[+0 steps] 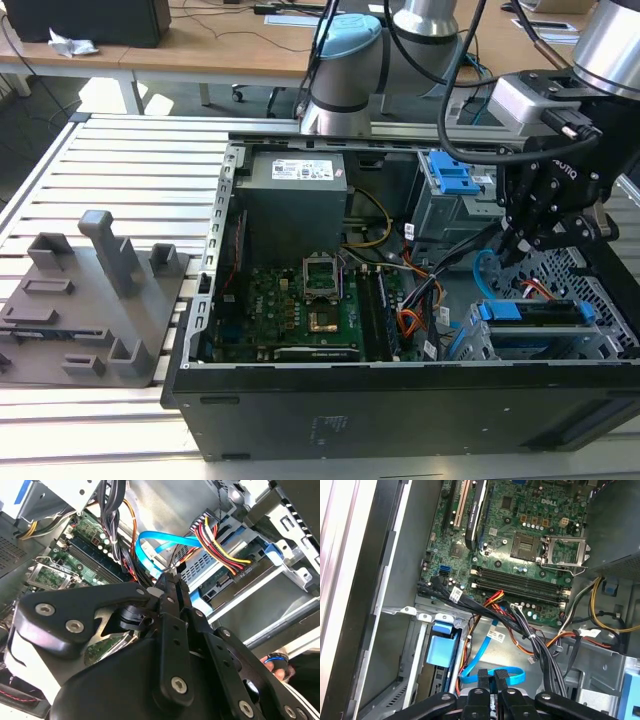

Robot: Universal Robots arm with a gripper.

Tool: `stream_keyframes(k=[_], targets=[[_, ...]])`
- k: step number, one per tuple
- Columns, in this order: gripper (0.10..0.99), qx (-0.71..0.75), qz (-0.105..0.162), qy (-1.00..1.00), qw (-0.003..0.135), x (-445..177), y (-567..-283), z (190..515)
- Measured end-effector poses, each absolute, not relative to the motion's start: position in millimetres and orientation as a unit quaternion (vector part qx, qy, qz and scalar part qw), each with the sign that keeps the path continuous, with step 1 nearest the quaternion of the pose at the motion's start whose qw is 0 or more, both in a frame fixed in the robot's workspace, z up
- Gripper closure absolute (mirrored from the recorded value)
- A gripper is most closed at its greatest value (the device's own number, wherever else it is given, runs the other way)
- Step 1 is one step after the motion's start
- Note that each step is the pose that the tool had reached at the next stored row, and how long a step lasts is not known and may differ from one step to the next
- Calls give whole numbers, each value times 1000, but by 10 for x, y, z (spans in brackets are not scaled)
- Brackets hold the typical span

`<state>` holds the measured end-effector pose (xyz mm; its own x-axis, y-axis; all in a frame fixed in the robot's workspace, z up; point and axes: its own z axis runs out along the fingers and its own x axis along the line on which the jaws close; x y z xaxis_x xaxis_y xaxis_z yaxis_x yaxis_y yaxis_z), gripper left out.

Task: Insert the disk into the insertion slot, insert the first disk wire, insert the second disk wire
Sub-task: 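Insert the second disk wire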

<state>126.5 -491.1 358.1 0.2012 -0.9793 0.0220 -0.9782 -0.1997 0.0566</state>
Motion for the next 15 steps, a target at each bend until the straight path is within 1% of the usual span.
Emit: stream_keyframes(k=[3, 7, 12, 15], targets=[[925, 775, -9, -632, 29, 1265, -4936, 3580], [925, 775, -9, -632, 29, 1265, -5135, 3580], [925, 775, -9, -632, 29, 1265, -5488, 3579], [925, 775, -9, -632, 29, 1265, -5575, 3579]])
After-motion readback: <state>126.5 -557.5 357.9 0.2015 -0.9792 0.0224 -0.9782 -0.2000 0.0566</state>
